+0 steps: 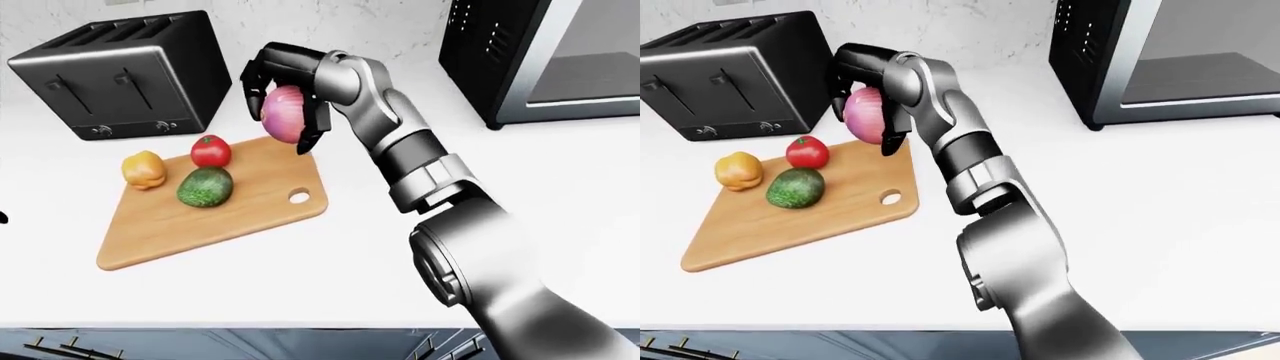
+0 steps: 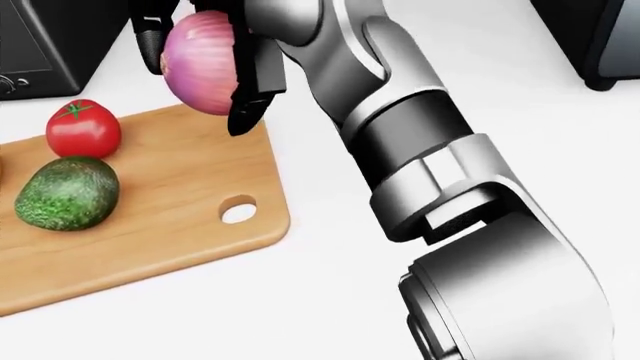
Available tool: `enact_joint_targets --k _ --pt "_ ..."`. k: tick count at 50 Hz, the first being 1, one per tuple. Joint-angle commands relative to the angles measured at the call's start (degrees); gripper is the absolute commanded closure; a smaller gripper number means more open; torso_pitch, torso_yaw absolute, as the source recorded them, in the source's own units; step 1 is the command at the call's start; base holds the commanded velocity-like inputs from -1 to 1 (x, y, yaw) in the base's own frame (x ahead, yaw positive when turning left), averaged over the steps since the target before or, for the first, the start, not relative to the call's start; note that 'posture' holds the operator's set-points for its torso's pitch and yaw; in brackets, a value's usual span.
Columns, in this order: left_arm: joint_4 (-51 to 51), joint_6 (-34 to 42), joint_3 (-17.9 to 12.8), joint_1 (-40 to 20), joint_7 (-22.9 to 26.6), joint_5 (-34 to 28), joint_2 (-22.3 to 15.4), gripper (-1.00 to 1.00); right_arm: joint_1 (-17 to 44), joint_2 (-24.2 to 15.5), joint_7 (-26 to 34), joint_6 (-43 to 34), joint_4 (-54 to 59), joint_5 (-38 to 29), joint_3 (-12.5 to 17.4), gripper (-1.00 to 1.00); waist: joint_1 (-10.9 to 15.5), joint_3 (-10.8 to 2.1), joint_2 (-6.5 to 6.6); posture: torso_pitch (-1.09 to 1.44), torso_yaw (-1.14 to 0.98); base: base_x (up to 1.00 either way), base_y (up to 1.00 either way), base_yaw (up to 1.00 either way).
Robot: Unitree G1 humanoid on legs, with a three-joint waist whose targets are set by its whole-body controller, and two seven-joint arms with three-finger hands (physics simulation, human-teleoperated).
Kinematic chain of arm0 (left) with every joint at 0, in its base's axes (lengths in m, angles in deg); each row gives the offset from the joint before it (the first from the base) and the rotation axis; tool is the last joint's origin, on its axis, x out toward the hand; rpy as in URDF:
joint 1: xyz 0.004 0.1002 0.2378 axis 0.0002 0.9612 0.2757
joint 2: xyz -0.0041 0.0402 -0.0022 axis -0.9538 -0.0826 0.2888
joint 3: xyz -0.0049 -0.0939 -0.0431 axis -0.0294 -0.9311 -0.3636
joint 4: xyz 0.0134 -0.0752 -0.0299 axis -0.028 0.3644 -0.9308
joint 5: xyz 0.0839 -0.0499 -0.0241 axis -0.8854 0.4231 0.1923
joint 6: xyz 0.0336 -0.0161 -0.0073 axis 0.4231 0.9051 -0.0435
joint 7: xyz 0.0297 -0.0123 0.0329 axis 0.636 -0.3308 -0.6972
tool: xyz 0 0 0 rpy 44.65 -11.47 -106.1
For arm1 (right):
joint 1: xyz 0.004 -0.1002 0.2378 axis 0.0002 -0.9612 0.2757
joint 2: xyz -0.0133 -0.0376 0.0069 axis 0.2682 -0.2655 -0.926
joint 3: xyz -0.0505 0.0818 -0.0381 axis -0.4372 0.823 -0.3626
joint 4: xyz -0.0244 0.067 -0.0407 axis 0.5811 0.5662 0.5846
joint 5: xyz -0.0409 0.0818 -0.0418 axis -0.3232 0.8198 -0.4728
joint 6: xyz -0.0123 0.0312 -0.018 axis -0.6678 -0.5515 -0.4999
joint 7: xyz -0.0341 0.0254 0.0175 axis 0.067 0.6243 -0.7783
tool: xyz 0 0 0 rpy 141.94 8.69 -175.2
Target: Place the avocado, onion, tomato and bell pepper on the cutting board.
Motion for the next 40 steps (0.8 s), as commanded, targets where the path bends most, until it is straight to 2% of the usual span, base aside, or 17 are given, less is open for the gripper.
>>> enact_joint_targets --k 1,23,40 --pt "-1.2 -0.3 -1.6 -0.8 -1.0 0.5 -1.4 -1.0 2.6 0.3 -1.6 -0.3 -2.4 0.7 0.4 1.0 0.0 -1.59 0.62 0.0 0.0 0.0 0.0 0.0" --pt "-0.6 -0.8 -2.1 -0.4 -0.8 0.5 -1.3 -1.0 -0.4 4.5 -3.2 -2.3 -3.0 -1.6 -1.6 1.0 0.1 -1.66 0.83 0.0 0.0 0.0 0.0 0.0" --pt "-0.7 -1.4 -2.9 0.5 -0.6 0.3 -0.7 -1.0 -1.7 6.9 -7.9 -7.6 -1.2 -0.9 -1.1 1.0 0.2 -1.81 0.93 0.0 0.0 0.0 0.0 0.0"
